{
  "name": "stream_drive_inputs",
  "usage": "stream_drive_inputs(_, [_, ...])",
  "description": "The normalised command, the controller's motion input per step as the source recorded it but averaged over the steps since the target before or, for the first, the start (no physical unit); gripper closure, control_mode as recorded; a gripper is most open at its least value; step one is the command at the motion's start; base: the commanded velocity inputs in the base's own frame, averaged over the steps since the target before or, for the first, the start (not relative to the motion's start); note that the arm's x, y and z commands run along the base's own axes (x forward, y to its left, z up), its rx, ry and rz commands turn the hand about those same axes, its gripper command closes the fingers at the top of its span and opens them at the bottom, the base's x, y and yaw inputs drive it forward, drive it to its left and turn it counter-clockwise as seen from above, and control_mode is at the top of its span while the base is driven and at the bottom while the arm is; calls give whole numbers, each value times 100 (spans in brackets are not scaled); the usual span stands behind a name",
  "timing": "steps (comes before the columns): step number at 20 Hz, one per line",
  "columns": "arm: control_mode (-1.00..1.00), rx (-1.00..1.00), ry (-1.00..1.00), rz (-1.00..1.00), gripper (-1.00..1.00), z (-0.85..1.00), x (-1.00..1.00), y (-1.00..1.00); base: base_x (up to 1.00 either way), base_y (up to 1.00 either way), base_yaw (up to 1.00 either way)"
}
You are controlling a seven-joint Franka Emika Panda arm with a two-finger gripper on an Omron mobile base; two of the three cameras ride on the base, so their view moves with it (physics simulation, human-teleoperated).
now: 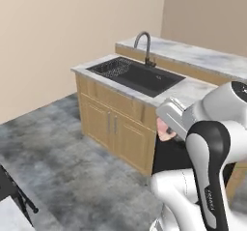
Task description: Place the steak on the counter behind the older steak on the same shelf of the fridge to maintain FIFO order. Close the fridge door when finished.
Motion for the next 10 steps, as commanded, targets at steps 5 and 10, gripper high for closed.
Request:
stream_drive_inputs(5, [100, 0, 0, 0, 100, 0, 0, 0, 100, 56, 28])
stream_drive_inputs(10, [100, 0, 0, 0, 100, 0, 0, 0, 100, 68, 26])
